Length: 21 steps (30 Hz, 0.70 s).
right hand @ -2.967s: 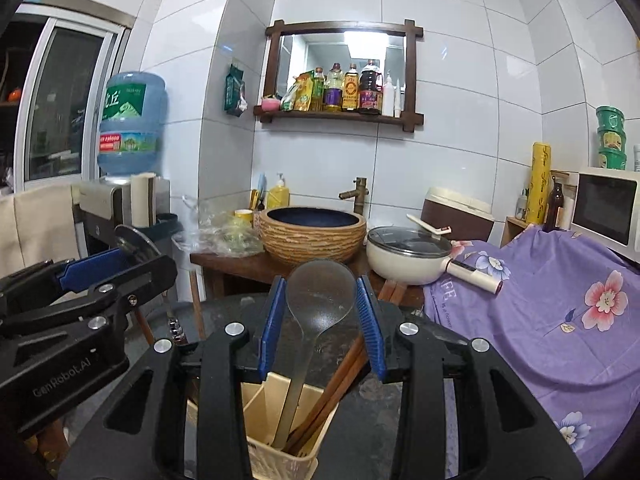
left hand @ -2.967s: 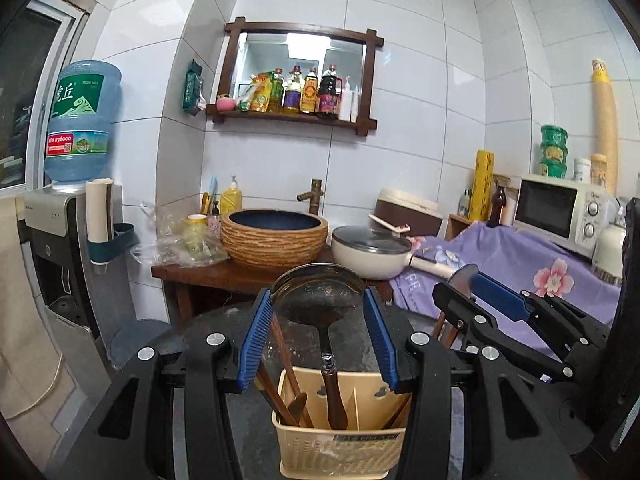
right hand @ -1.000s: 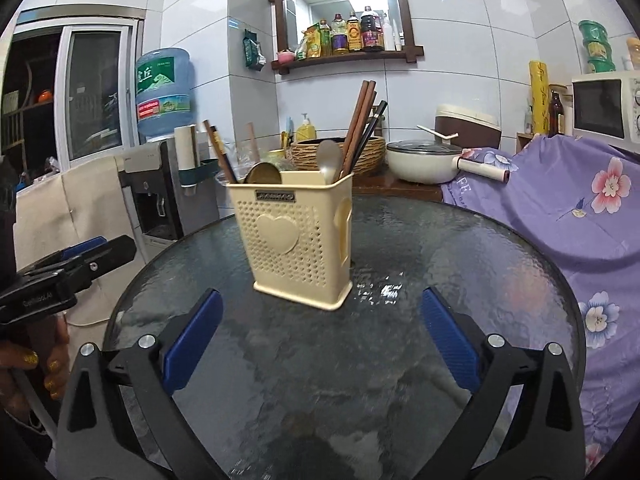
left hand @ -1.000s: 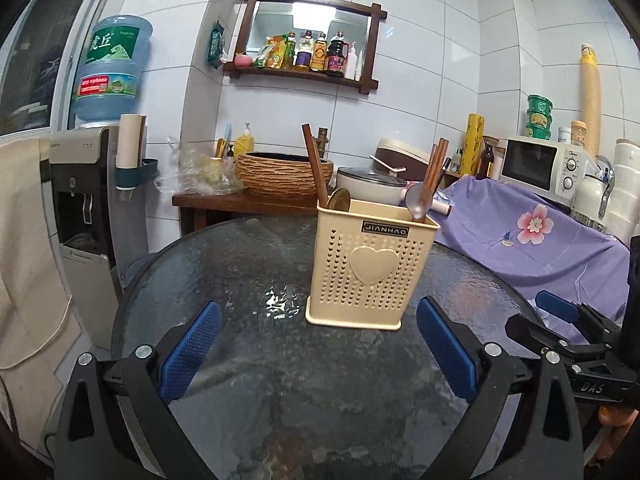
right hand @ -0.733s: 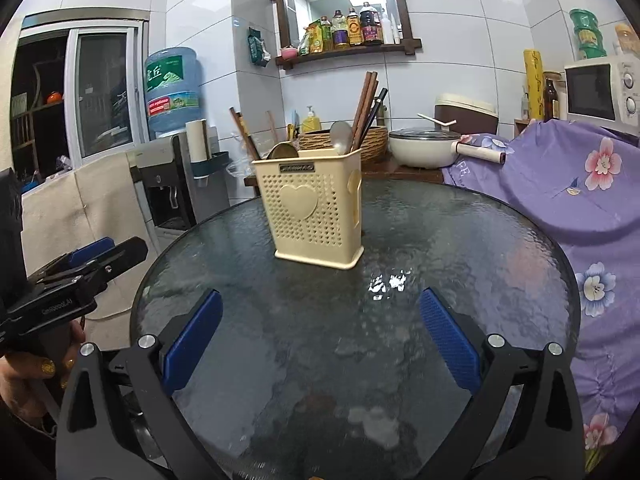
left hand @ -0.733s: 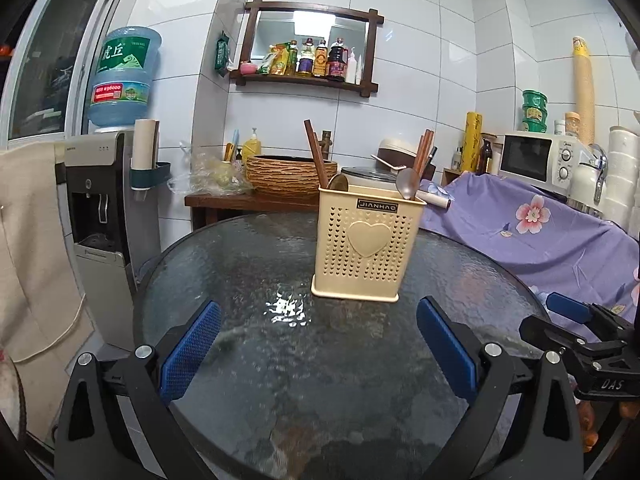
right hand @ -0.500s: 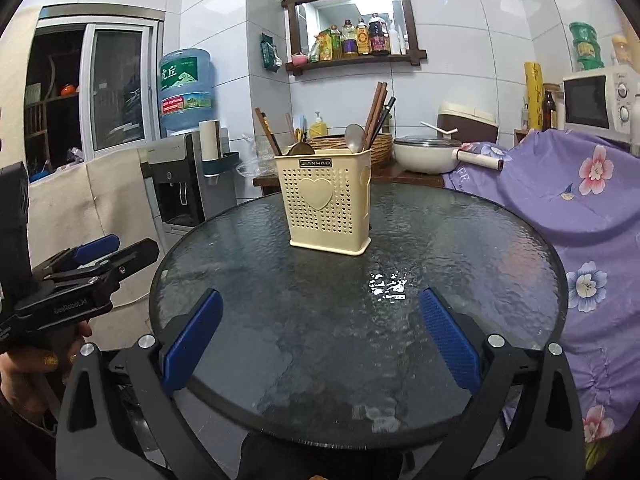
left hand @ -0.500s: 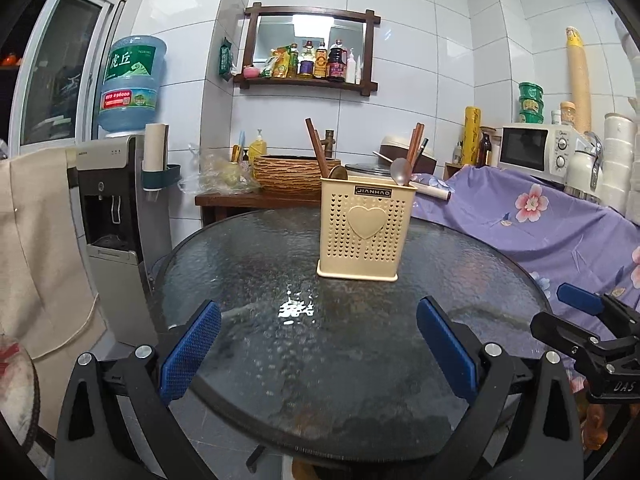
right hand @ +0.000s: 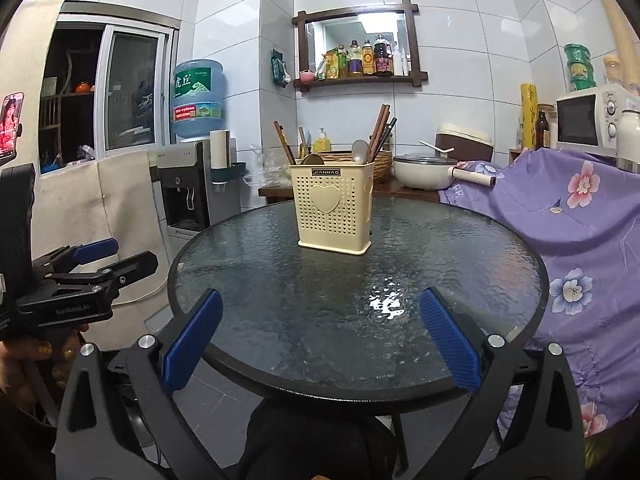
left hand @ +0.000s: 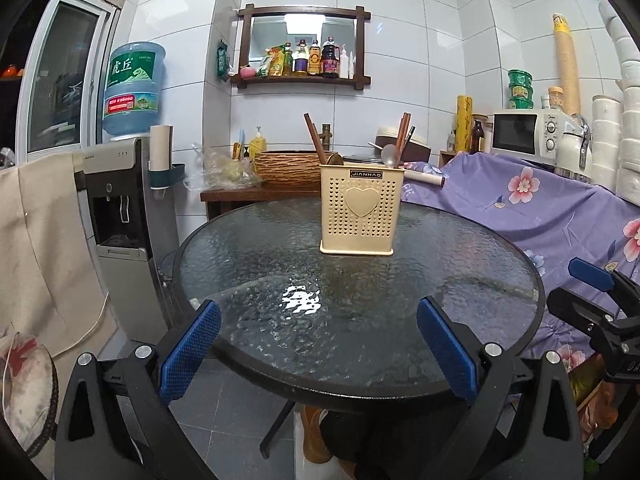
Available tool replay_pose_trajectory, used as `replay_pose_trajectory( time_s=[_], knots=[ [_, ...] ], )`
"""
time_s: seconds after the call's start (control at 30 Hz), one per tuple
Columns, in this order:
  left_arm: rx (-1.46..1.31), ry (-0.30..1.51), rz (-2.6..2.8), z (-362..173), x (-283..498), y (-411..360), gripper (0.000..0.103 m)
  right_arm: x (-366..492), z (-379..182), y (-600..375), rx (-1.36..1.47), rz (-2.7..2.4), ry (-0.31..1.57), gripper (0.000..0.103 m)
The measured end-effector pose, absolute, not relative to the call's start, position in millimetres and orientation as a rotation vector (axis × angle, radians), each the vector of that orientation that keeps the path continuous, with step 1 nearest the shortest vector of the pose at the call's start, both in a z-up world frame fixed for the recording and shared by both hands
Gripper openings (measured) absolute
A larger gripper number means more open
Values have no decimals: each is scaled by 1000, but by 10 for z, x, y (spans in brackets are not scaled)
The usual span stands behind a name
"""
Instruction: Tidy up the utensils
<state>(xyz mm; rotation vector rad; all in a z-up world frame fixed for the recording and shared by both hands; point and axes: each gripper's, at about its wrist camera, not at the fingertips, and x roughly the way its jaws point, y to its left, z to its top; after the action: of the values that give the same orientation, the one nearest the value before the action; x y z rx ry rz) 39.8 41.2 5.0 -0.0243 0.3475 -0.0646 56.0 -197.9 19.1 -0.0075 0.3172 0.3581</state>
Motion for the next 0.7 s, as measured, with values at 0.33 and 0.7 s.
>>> replay_pose_trajectory(
  time_s=[0.33,0.7],
  knots=[
    [-35,358,-76,21,364,416,96,559,195,-2010,15,368,332,97],
    [-37,366,-75,7,371,406,96,580,179,-1997,20,373,347,97]
  ],
)
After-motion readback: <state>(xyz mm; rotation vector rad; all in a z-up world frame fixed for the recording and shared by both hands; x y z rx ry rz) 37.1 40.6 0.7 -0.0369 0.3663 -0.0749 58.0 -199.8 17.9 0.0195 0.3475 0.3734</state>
